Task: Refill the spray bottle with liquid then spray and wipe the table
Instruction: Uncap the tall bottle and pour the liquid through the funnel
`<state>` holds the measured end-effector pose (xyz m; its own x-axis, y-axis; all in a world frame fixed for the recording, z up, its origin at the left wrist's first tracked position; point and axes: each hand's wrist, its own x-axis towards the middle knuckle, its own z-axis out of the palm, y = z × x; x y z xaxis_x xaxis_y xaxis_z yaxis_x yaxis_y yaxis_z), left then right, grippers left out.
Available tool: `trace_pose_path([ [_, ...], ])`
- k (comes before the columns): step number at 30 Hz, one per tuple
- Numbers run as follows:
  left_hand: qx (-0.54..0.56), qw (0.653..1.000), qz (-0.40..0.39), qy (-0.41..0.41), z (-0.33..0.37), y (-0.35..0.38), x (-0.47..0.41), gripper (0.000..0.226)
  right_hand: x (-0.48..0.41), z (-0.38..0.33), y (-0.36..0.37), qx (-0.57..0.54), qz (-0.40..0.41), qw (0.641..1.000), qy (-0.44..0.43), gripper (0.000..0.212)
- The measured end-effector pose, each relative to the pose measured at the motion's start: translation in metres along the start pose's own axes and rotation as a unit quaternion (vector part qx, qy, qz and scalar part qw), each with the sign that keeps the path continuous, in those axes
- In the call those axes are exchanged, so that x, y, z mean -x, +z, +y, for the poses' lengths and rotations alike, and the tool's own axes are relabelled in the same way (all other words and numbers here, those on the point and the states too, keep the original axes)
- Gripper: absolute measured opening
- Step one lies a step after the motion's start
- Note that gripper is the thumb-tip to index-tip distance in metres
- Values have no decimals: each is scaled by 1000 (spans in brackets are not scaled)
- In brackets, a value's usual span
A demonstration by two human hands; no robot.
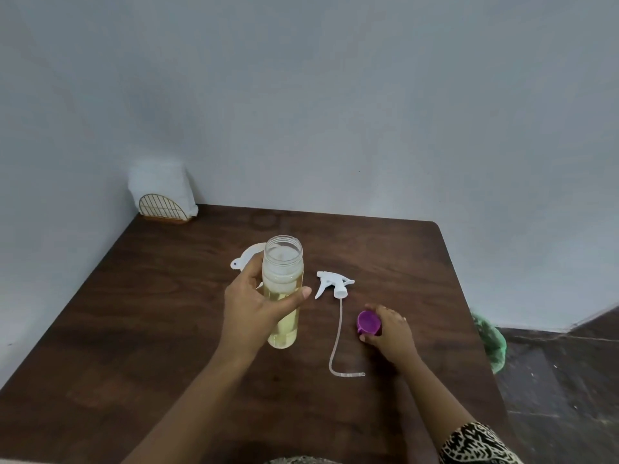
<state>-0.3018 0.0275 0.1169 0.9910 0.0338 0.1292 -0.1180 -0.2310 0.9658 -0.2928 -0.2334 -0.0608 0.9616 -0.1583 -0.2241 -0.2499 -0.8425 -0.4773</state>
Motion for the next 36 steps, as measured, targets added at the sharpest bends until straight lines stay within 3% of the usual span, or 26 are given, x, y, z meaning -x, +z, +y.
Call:
trace_pose_path([
  [2, -2, 1000, -2, 0, 0, 0, 0, 57, 1, -8, -7, -84, 11, 996, -10, 90],
  [5, 5, 1000, -6, 0, 2, -2, 0, 56, 12, -44, -44, -257, 47, 963, -68, 69],
  [8, 16, 1000, -14, 11, 7, -5, -3, 56, 39, -101, -93, -302, -74, 930, -197, 62],
  [11, 27, 999, -29, 23, 17, -5, -6, 55, 61, -152, -113, -238, -184, 911, -283, 85],
  [13, 38, 998, -27, 31, 22, -4, -8, 56, 66, -172, -110, -245, -155, 916, -277, 90],
  [17, 73, 997, -17, 28, 28, 1, -13, 54, 69, -192, -99, -252, -11, 934, -251, 78],
  [21, 85, 992, -90, -2, 32, 0, -17, 56, 64, -190, -97, -272, 41, 931, -240, 62],
  [24, 57, 984, -166, -33, 20, -12, -27, 81, 60, -182, -99, -263, 47, 934, -236, 60],
  [26, 48, 991, -115, -40, 8, -24, -34, 77, 55, -175, -98, -243, 51, 942, -225, 63],
  [30, 39, 990, 81, -108, -23, -45, -48, 42, 41, -160, -97, -205, 40, 958, -197, 67],
  [36, 53, 964, 80, -249, -47, -50, -57, 21, 22, -149, -93, -129, 40, 974, -182, 75],
])
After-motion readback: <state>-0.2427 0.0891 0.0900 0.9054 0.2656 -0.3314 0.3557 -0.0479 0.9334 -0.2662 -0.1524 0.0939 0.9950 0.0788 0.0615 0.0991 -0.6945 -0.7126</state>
